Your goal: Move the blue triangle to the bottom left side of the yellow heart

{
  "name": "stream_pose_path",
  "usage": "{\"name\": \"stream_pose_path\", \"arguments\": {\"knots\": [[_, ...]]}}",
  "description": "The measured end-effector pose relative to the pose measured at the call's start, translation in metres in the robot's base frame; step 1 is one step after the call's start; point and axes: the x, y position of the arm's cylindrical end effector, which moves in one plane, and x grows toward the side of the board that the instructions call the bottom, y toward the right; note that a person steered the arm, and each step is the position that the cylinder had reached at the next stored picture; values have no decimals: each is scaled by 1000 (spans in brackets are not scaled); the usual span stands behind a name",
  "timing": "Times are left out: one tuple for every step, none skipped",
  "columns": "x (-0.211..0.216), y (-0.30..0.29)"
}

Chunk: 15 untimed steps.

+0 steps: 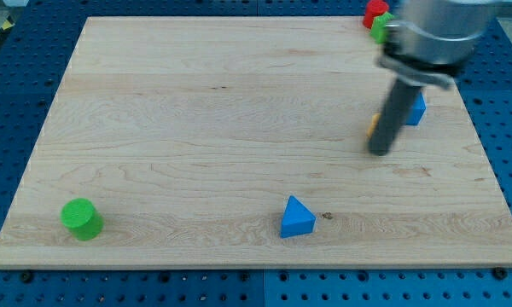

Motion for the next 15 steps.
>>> {"name": "stream_pose_path", "arguments": {"knots": [[6,-104],[66,-160],[125,-175],[133,-145],[127,-111],[113,-82],[112,-54],[110,-30],[100,-10],[80,-4],[54,-3],[41,14],[31,28],[24,15],[-2,-74]]}}
